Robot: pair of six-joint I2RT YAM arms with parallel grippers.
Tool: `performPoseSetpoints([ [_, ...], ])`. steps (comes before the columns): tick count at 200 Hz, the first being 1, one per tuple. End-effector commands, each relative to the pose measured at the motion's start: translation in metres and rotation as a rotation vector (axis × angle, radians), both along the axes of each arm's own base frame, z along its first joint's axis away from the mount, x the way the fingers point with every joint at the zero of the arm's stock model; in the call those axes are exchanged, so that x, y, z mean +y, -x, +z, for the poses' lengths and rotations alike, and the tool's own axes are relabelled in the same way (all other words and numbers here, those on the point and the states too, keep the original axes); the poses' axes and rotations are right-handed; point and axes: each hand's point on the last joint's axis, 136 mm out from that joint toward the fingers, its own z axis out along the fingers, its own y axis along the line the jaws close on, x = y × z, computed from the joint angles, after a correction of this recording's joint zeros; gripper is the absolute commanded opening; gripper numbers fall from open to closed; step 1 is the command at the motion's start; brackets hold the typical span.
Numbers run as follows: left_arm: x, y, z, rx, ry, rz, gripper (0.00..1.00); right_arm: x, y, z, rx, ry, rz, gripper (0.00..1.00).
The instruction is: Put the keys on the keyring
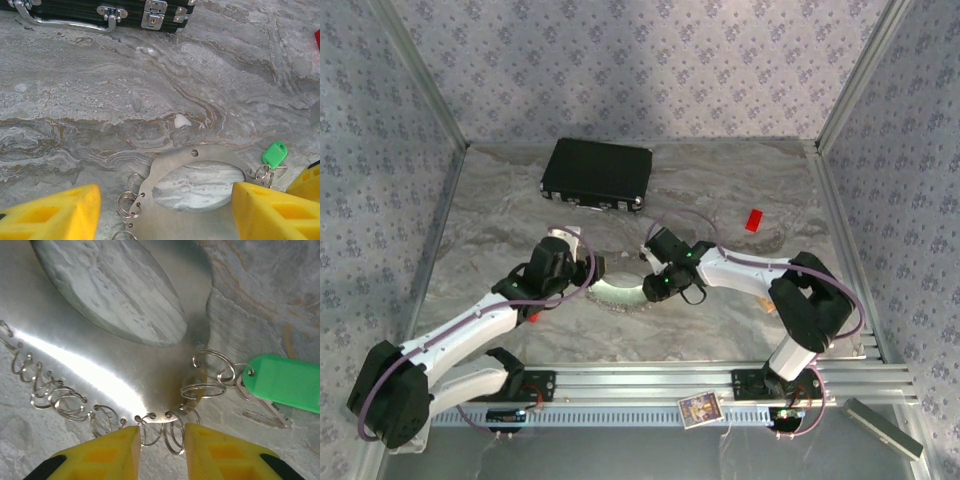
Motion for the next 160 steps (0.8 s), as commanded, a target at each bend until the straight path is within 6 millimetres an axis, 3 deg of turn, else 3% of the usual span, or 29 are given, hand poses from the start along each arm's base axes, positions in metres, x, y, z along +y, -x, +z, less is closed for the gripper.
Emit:
performPoseSetpoints([
  [1, -0.005, -0.004, 0.007, -0.015, 0.033, -0.003, 0.69, -0.004, 0.0, -0.002, 0.022, 0.046, -0.01, 0.29],
  [97, -0.004, -0.004, 0.007, -0.015, 0.031, -0.001, 0.69, -0.005, 0.005, -0.013, 0.067, 0.085, -0.005, 0.26],
  [160, -0.004, -0.004, 0.005, -0.011, 0.025, 0.0, 0.69, 0.006, 0.006, -0.006, 0.083, 0.022, -0.014, 0.18],
])
